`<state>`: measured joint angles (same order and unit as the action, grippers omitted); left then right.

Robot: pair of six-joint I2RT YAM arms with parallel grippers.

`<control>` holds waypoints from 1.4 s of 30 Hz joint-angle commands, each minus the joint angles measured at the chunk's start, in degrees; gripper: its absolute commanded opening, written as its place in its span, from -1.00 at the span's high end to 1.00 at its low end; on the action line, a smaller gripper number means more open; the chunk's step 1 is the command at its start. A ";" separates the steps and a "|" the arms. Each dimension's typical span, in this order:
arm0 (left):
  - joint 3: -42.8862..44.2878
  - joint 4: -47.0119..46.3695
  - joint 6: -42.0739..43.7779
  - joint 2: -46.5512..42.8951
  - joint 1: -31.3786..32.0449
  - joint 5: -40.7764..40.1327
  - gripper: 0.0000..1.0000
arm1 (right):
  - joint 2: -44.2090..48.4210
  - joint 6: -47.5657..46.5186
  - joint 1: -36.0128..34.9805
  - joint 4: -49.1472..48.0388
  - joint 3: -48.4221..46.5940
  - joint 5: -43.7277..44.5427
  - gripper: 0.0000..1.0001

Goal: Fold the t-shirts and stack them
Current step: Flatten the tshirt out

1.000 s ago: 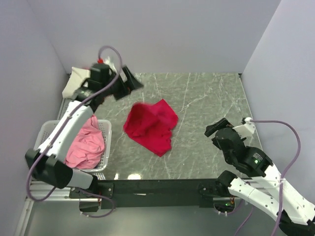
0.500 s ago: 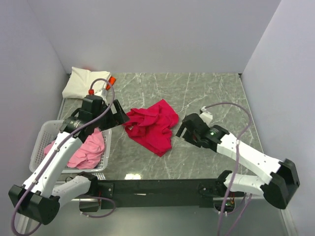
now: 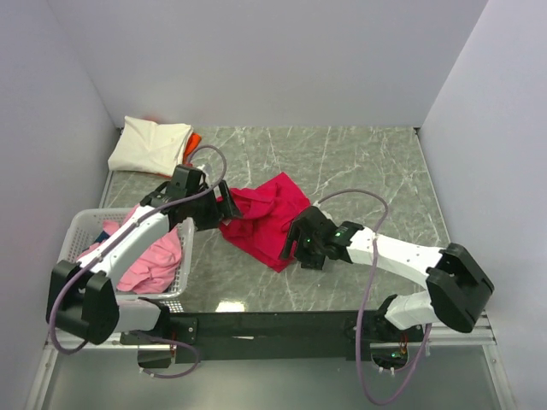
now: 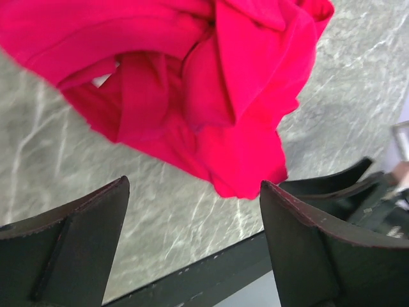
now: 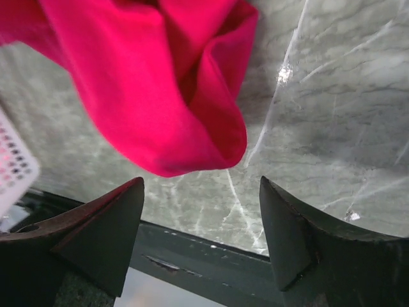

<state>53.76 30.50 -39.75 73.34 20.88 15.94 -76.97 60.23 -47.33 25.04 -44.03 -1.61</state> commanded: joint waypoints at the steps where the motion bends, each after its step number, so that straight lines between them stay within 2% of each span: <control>1: 0.56 -7.89 -1.20 2.94 0.30 4.26 -0.75 | -2.12 -0.99 -0.92 -1.57 -2.20 0.10 -0.57; 11: 0.74 -12.03 -3.23 12.52 0.91 6.29 -0.74 | -2.58 0.33 -0.92 -0.34 -3.17 6.44 -0.52; 16: 0.21 -15.20 -5.69 14.55 1.26 8.31 -0.72 | -1.87 0.51 -0.92 -4.46 -1.85 6.27 -0.51; 19: 0.65 -16.70 -6.39 16.92 1.44 9.01 -0.66 | -3.45 -0.37 -1.01 -6.23 -2.11 5.65 -0.39; 20: 0.91 -17.40 -6.57 18.31 1.53 9.89 -0.62 | -3.89 -0.55 -0.92 -6.23 -2.46 5.56 -0.28; 23: 1.35 -19.07 -7.10 20.87 1.79 10.42 -0.39 | -5.73 -0.99 -0.83 -4.83 -3.78 5.56 -0.07; 25: 1.70 -20.04 -7.45 22.10 1.97 10.60 0.05 | -6.09 -1.25 -0.57 -4.56 -4.22 5.39 0.06; 26: 1.96 -20.22 -7.54 22.46 1.97 10.69 0.33 | -6.00 -1.51 -0.31 -3.86 -4.48 5.47 0.22; 27: 2.49 -20.22 -7.54 22.46 1.97 10.51 0.80 | -5.65 -1.69 0.13 -3.33 -4.57 5.65 0.38; 28: 4.32 -19.26 -7.10 22.63 1.97 10.16 0.99 | -5.30 -1.87 1.35 -2.72 -5.01 5.82 0.81; 29: 5.82 -18.12 -6.58 22.64 1.97 9.81 0.99 | -4.86 -1.95 2.15 -0.97 -5.36 6.26 0.96; 34: 22.41 -6.36 -0.43 22.90 1.44 3.15 0.99 | 2.34 -8.09 11.19 7.38 -11.06 9.42 1.00; 35: 29.93 -2.42 0.54 23.07 1.18 2.08 0.99 | 3.66 -11.24 15.04 11.22 -15.43 10.12 1.00; 36: 33.92 -0.38 1.33 23.16 1.18 1.20 0.99 | 6.02 -13.01 16.73 13.26 -18.17 12.05 1.00; 37: 41.70 1.12 2.82 23.25 1.09 0.15 0.99 | 7.00 -14.77 18.31 15.37 -21.24 13.02 1.00; 39: 48.69 4.02 4.41 23.34 1.00 -1.44 0.99 | 8.67 -19.52 22.53 21.61 -31.61 16.27 1.00; 40: 54.81 4.74 4.85 22.90 0.91 -1.96 0.99 | 8.94 -20.75 23.68 23.55 -38.86 17.50 1.00; 42: 58.99 5.62 5.47 21.85 0.91 -3.02 0.99 | 9.38 -23.57 24.57 28.47 -45.67 19.70 1.00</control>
<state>105.49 31.46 -38.11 98.83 22.09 16.51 -72.18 44.23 -23.88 44.14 -79.22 11.16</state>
